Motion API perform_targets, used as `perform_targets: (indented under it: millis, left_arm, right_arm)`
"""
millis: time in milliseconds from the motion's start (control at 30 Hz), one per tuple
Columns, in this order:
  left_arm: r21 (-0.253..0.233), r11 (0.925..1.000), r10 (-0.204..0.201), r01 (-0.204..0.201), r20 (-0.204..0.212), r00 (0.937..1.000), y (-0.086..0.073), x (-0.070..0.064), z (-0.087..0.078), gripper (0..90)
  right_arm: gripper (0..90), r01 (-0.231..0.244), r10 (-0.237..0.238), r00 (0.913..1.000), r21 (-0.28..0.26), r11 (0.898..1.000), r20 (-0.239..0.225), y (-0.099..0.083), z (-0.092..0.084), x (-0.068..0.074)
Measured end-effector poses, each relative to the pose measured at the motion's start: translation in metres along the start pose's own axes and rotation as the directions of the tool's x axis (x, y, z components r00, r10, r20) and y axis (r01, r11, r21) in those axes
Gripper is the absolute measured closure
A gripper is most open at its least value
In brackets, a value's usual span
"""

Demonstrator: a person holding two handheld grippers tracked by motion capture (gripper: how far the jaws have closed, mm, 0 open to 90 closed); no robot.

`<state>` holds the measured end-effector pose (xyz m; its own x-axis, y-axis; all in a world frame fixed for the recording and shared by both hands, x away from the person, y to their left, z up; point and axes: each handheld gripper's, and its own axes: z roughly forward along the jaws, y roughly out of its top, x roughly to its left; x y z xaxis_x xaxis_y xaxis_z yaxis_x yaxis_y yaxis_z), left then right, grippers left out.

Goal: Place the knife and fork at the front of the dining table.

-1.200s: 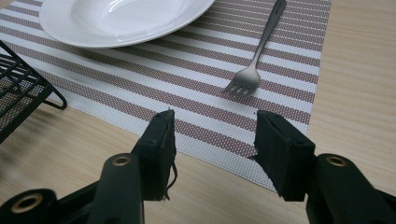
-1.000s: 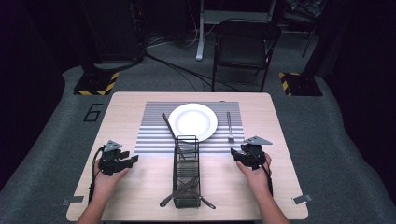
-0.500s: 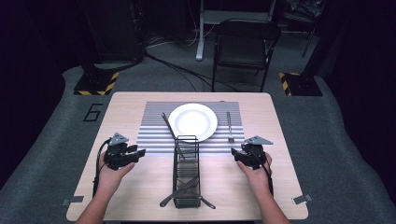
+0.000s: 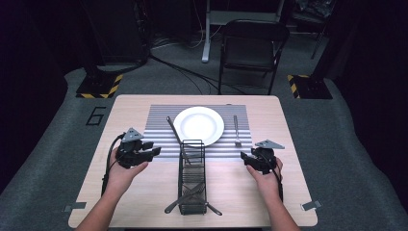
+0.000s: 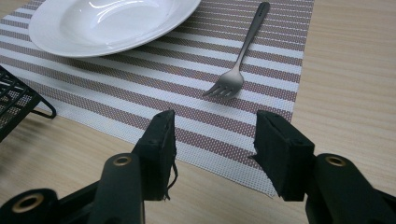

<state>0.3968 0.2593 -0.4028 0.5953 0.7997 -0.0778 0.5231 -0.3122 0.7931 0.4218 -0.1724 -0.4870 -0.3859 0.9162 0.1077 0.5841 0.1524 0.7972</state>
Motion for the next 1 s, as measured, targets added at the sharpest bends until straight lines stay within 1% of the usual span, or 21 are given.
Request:
perform_targets:
  millis: [100,200,300,367,467,533,600,633,667,700,733,767,900,1000]
  left_arm:
    - [0.003,1.0,0.009,-0.009,0.018,0.9998,0.008,-0.004,-0.001,59.2]
    - [-0.004,0.9999,0.012,-0.012,0.03,0.9995,0.016,-0.009,-0.001,60.0]
    - [-0.011,0.9997,0.023,-0.023,0.044,0.9987,0.023,-0.014,-0.001,60.4]
    - [-0.012,0.9994,0.033,-0.033,0.052,0.9981,0.027,-0.017,0.0,60.1]
    - [-0.011,0.9992,0.038,-0.038,0.062,0.9974,0.03,-0.02,0.005,58.9]
    - [-0.011,0.9995,0.03,-0.029,0.071,0.9971,0.031,-0.022,0.009,58.1]
    - [-0.007,0.9996,0.028,-0.028,0.078,0.9966,0.032,-0.024,0.013,57.4]
    - [-0.015,0.9996,0.026,-0.025,0.077,0.9967,0.033,-0.025,0.015,57.5]
    - [-0.005,0.9996,0.029,-0.029,0.08,0.9964,0.033,-0.026,0.017,57.5]
    - [-0.004,0.9995,0.032,-0.032,0.081,0.9962,0.034,-0.027,0.018,57.5]
    - [-0.012,0.9994,0.032,-0.031,0.08,0.9963,0.034,-0.028,0.021,57.5]
    - [-0.01,0.9994,0.034,-0.034,0.081,0.9961,0.035,-0.028,0.021,57.5]
    - [-0.015,0.9995,0.03,-0.028,0.081,0.9963,0.037,-0.03,0.025,58.0]
    - [-0.021,0.9994,0.03,-0.028,0.095,0.9951,0.038,-0.031,0.03,59.5]
  right_arm:
    - [48.0,0.001,-0.001,1.0,-0.003,1.0,-0.002,0.0,0.0,0.0]
    - [48.0,-0.012,0.012,0.9999,-0.003,1.0,0.0,0.0,0.0,0.0]
    - [48.0,-0.008,0.008,1.0,-0.003,1.0,0.001,0.0,0.0,-0.001]
    - [48.0,-0.015,0.015,0.9999,-0.006,1.0,-0.002,0.0,-0.001,-0.002]
    - [47.9,-0.057,0.057,0.9977,-0.017,0.998,-0.036,0.0,-0.002,-0.003]
    - [47.9,-0.063,0.062,0.9973,-0.026,0.998,-0.04,0.001,-0.003,-0.004]
    - [47.9,-0.062,0.061,0.9975,-0.024,0.998,-0.036,0.001,-0.003,-0.005]
    - [47.9,-0.063,0.062,0.9974,-0.023,0.998,-0.036,0.001,-0.003,-0.005]
    - [47.9,-0.063,0.062,0.9974,-0.022,0.998,-0.036,0.001,-0.003,-0.005]
    - [47.9,-0.063,0.062,0.9975,-0.021,0.998,-0.034,0.0,-0.003,-0.005]
    - [47.9,-0.057,0.056,0.998,-0.019,0.998,-0.03,0.0,-0.002,-0.005]
    - [47.9,-0.052,0.052,0.9983,-0.017,0.998,-0.028,0.0,-0.002,-0.005]
    - [47.9,-0.052,0.052,0.9982,-0.006,0.999,-0.028,-0.001,0.0,-0.004]
    - [47.9,-0.049,0.049,0.9984,-0.007,0.999,-0.028,-0.001,0.0,-0.004]
